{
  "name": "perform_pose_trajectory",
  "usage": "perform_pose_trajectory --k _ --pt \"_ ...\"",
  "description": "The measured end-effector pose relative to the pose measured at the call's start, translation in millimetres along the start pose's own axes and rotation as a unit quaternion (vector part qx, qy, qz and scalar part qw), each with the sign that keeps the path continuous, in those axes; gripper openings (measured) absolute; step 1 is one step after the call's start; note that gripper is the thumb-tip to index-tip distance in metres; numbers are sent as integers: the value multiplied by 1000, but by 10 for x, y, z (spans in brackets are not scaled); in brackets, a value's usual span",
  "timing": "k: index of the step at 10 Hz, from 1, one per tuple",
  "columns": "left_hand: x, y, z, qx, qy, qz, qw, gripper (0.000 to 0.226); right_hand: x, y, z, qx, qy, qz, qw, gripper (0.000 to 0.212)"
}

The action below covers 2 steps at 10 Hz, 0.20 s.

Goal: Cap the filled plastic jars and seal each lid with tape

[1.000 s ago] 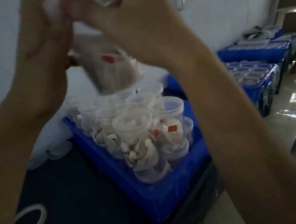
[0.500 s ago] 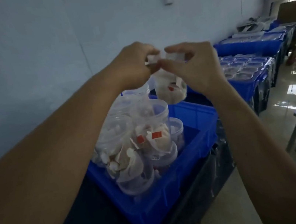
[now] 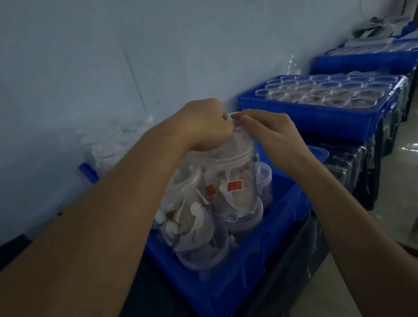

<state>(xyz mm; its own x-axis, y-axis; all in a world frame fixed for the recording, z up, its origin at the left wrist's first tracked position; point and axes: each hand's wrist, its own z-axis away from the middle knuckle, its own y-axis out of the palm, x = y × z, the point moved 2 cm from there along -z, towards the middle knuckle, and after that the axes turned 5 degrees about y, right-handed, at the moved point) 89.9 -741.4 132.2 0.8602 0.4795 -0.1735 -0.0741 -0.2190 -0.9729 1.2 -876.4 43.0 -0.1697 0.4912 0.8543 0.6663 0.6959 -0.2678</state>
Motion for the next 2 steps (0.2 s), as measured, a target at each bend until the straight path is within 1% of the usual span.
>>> perform_pose_trajectory --k 1,2 --pt "37 30 30 -16 -6 -2 1000 36 2 26 15 -10 9 -23 1000 40" --pt "60 52 13 -43 -3 27 999 40 26 -15 -33 -11 15 -21 1000 39"
